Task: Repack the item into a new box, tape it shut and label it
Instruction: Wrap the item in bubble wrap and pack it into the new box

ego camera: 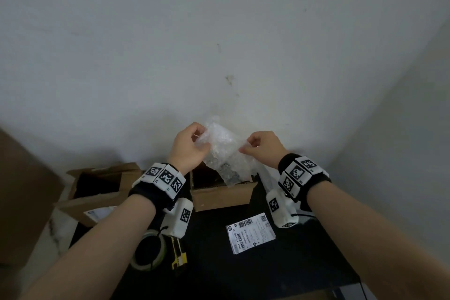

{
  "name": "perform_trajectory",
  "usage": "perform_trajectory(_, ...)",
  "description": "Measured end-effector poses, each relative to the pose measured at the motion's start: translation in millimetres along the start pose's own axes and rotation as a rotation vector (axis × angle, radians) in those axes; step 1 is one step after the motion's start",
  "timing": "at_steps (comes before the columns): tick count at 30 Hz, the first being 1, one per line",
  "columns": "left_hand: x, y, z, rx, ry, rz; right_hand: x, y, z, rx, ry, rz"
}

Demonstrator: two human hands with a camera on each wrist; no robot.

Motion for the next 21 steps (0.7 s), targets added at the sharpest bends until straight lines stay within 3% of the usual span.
perform_trajectory(8, -14, 0, 3, 0.234, 0.175, 0.001, -12, 28, 22, 0.729, 0.280, 0.091)
perform_trajectory(11, -15, -1, 12, 0.257, 0.173, 0.000, -14, 35, 29, 0.909, 0.297, 0.191)
perform_trajectory(13, -16, -3, 17, 0.205, 0.170, -0.012, -17, 39, 33, 0.922, 0.248, 0.260)
perform_trajectory(16, -20, -3, 20, 0.120, 0.195, 0.020, -20, 44, 39, 0.882, 0.176, 0.249)
perform_trajectory(21, -29, -3, 36, 0.032, 0.138, 0.197, -22, 50, 41, 0.748, 0.153, 0.238)
Point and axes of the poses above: each hand's wrist, its own x-axis towards the middle knuckle, its own y-axis out of the palm, z = x × y, the point moved 2 cm from there along x, towards the middle knuckle, and after that the axes turned 12 degrees about -x, right-handed, at the moved point
